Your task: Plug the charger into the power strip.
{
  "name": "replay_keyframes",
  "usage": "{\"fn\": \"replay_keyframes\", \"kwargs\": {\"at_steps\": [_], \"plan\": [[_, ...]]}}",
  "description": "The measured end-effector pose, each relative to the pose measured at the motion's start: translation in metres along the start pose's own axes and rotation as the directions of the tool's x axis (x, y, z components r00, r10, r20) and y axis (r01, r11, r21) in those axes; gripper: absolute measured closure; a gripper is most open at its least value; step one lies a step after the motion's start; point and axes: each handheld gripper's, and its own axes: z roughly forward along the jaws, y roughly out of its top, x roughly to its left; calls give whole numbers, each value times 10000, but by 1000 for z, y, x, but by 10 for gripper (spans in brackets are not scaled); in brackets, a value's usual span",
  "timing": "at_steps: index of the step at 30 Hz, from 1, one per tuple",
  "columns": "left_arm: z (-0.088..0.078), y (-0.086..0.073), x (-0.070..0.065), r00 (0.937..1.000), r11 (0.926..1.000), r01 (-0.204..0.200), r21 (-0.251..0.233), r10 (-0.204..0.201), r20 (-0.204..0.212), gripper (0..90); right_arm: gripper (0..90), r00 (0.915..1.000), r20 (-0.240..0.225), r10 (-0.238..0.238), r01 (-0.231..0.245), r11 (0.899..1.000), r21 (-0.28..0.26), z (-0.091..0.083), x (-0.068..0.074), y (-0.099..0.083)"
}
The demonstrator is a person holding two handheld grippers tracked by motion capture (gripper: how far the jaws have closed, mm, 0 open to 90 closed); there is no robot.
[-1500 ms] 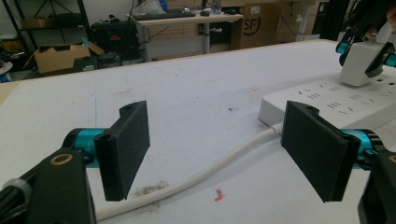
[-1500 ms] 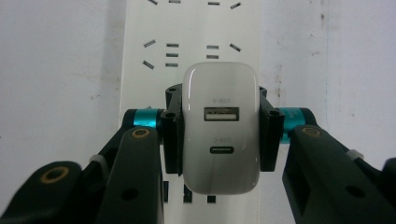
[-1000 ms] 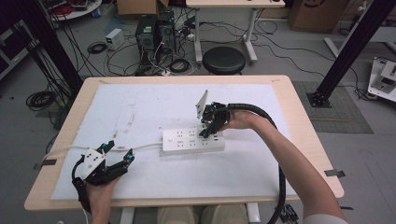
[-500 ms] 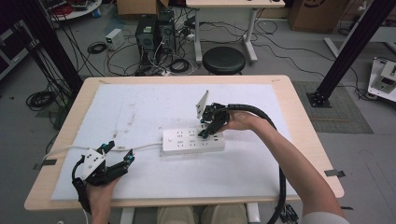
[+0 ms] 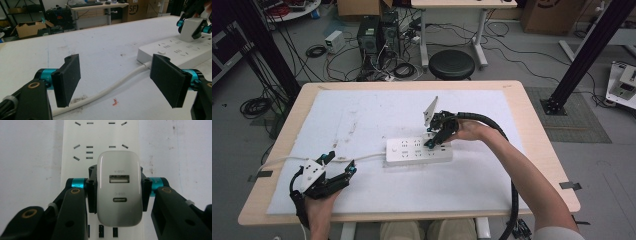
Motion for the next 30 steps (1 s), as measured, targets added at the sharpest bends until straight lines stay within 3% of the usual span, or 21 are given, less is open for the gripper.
{"fn": "replay_keyframes", "kwargs": {"at_steps": [12,16,17,20,22,24,30], "plan": [[1,0,1,10000,10000,46,-39,-46,21,246,632,10000,-37,17,-18,9995,-325,1,-2,-3],[0,0,1,10000,10000,-30,4,30,57,245,623,9995,-166,258,-264,9990,-354,1,-2,-3],[0,0,1,10000,10000,-36,-4,36,69,246,604,9992,-231,329,-337,9988,-369,0,-3,-3],[0,0,1,10000,10000,-24,-17,24,56,246,345,9956,-201,914,-925,9937,-635,-1,-4,-2],[0,0,1,10000,10000,-57,-2,57,51,245,288,9936,-74,1124,-1127,9911,-705,-4,-5,-1],[1,0,0,10000,10000,-51,-11,51,52,246,210,9946,18,1041,-1037,9923,-677,-5,-3,-1],[0,0,1,10000,10000,-30,-19,30,50,245,210,9917,432,1212,-1166,9884,-968,-12,5,-7]]}}
